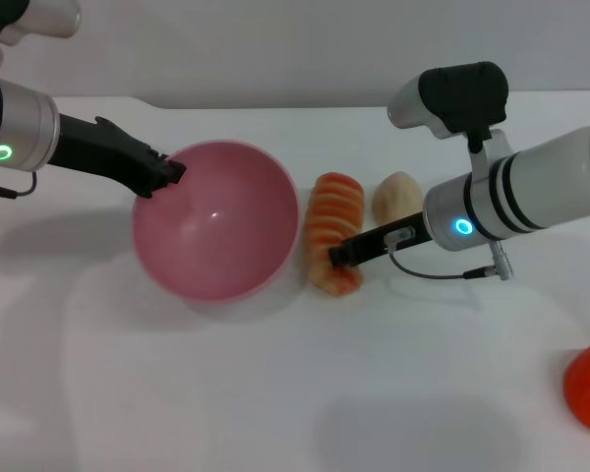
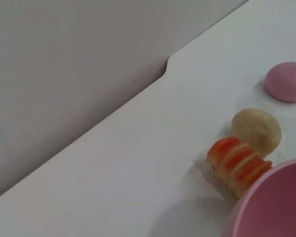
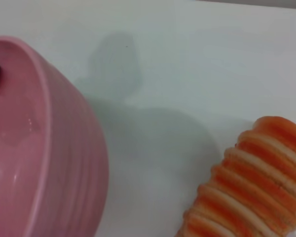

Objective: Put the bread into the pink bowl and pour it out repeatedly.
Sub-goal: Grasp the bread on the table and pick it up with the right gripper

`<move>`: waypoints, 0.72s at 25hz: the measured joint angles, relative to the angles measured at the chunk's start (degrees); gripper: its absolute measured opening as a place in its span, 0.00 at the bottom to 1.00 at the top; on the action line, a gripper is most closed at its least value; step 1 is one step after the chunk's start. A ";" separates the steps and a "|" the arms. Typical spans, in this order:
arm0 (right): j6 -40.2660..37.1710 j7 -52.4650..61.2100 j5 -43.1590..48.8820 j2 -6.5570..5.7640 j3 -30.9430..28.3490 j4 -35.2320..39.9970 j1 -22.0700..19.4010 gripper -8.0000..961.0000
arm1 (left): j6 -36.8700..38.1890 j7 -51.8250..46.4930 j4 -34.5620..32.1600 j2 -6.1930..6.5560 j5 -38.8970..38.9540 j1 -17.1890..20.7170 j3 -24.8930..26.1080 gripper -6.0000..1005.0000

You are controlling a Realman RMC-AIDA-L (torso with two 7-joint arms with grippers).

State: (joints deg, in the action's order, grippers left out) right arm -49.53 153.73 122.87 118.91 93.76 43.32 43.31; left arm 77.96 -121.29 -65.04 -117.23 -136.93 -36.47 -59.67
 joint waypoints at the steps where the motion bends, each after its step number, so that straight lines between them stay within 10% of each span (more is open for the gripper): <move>1: 0.01 -0.01 0.00 0.00 0.00 -0.01 0.00 0.20 | 0.00 0.00 0.00 0.00 0.00 0.00 0.00 0.07; 18: 0.80 -0.12 1.32 0.11 0.02 2.86 -1.71 0.14 | -0.10 0.00 0.00 0.03 0.00 0.12 0.00 0.07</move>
State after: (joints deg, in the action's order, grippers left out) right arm -48.73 153.61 124.19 119.02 93.78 46.18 41.60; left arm 77.85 -121.29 -65.04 -117.20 -136.93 -36.36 -59.67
